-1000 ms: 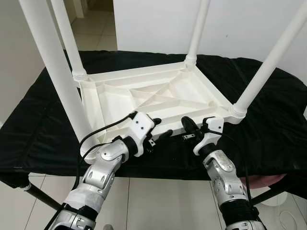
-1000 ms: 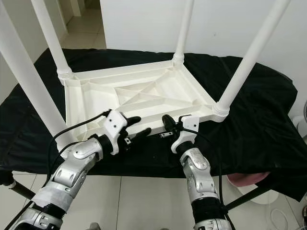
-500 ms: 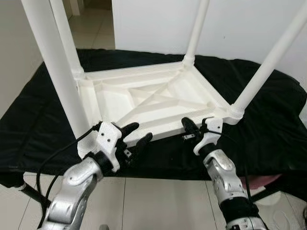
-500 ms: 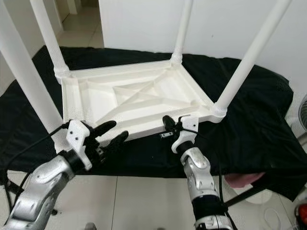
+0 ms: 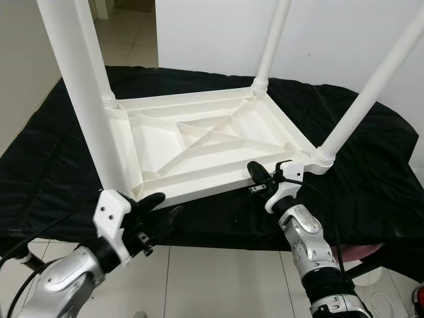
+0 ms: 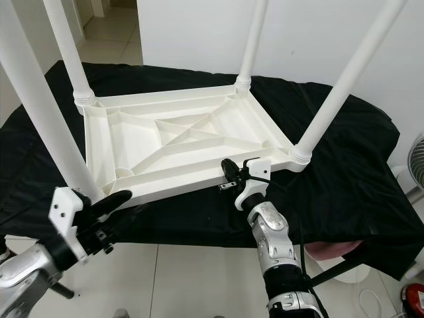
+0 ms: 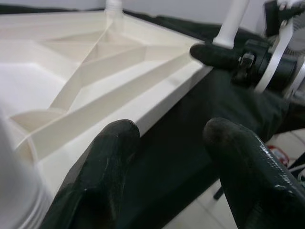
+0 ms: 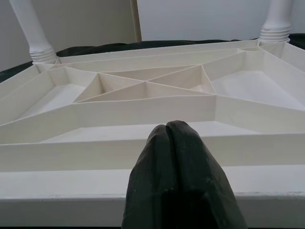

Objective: Building children table

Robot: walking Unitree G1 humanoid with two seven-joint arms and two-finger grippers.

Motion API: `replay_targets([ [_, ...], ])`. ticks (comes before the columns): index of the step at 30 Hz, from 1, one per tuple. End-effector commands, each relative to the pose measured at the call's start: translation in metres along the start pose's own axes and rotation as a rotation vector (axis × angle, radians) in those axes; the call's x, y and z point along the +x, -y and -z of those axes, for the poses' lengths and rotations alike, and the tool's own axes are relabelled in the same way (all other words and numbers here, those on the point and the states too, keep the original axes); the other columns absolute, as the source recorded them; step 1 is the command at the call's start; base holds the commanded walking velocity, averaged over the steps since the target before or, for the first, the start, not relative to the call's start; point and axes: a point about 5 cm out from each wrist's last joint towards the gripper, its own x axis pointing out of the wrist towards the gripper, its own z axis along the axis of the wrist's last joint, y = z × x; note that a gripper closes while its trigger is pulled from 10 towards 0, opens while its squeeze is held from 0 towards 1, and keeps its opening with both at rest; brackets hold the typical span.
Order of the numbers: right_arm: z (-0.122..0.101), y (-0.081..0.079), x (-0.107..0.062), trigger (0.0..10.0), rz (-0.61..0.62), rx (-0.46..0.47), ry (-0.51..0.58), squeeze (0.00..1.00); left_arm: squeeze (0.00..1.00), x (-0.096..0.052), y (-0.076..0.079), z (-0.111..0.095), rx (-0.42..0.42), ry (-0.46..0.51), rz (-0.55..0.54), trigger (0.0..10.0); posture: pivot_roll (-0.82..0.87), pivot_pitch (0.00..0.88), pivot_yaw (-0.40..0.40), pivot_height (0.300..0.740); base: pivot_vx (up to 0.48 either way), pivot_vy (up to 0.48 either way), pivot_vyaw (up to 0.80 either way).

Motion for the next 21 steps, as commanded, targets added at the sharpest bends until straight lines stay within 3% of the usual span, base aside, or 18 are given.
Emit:
replay_targets([
  [1,0.001,0.002,0.001,10.0,-0.006,-0.012,-0.002,0.0,0.0,-0.016,-0.001,0.001,-0.002,-0.064,0.146,10.0,0.08,0.0,-0.086,0.74,0.0,0.0,0.0],
  [5,0.002,0.001,0.002,10.0,-0.009,-0.011,-0.003,0.0,0.0,-0.028,-0.011,0.004,0.023,-0.112,0.126,10.0,0.08,0.0,-0.088,0.74,0.0,0.0,0.0],
  [7,0.002,0.0,0.003,10.0,-0.015,-0.009,-0.004,0.0,0.0,-0.042,-0.026,0.007,0.073,-0.188,0.089,10.0,0.09,0.0,-0.087,0.74,0.0,0.0,0.0],
  [10,0.002,0.0,0.004,10.0,-0.018,-0.008,-0.004,0.0,0.0,-0.046,-0.03,0.008,0.086,-0.211,0.074,10.0,0.09,0.0,-0.087,0.74,0.0,0.0,0.0],
  [11,0.003,0.0,0.005,10.0,-0.019,-0.008,-0.004,0.0,0.0,-0.05,-0.042,0.006,0.125,-0.227,0.018,10.0,0.09,0.0,-0.088,0.74,0.0,0.0,0.0],
  [15,0.003,-0.001,0.005,10.0,-0.022,-0.006,-0.003,0.0,0.0,-0.059,-0.065,0.003,0.172,-0.242,-0.098,10.0,0.09,0.0,-0.088,0.74,0.0,0.0,0.0],
  [21,0.004,-0.002,0.006,10.0,-0.02,-0.002,0.0,0.0,0.0,-0.062,-0.081,-0.002,0.209,-0.229,-0.201,10.0,0.08,0.0,-0.081,0.74,0.0,0.0,0.0],
])
